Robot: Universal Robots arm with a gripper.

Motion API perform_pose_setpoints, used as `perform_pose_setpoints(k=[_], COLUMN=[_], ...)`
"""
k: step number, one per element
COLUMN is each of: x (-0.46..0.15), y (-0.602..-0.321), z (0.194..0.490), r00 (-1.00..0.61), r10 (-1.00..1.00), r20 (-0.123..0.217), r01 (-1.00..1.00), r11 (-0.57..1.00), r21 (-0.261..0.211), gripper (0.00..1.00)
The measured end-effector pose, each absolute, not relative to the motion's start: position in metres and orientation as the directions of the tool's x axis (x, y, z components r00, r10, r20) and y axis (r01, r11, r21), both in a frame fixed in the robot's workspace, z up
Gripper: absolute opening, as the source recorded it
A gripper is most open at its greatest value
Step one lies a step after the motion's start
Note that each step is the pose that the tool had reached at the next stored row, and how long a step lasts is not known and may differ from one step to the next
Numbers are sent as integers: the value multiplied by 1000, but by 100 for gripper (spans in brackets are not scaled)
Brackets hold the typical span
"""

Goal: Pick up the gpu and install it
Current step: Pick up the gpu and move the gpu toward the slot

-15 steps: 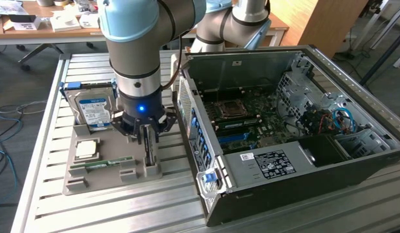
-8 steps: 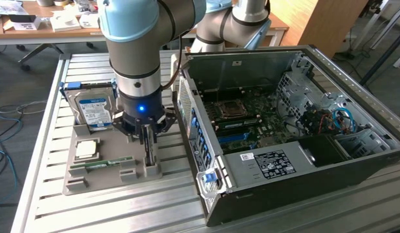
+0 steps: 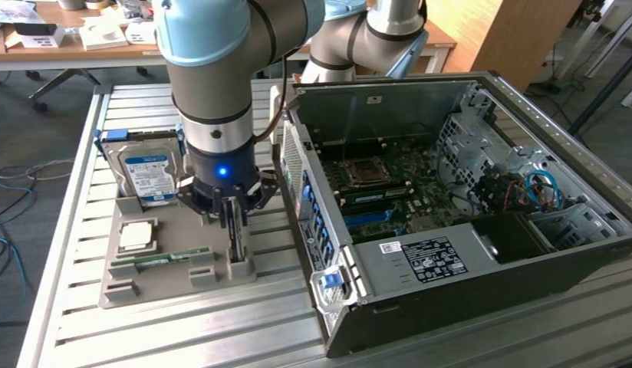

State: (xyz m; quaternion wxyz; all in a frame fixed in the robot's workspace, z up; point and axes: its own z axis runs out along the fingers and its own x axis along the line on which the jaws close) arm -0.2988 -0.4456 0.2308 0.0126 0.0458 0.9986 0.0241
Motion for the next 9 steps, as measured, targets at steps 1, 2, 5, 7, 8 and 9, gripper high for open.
perform_pose_setpoints(k=[1,2,5,7,8,9], x=[-299,-299,-299,-299,-299,-299], y=[-446,-446,-446,-446,-446,-446], z=[231,231,231,231,231,231], r00=[-995,-995,-995,-995,-995,-995], r10=[92,92,92,92,92,92], r20=[-23,-23,-23,-23,-23,-23], r01=[91,91,91,91,91,91], r11=[995,995,995,995,995,995], r21=[49,49,49,49,49,49], gripper=[38,38,38,38,38,38])
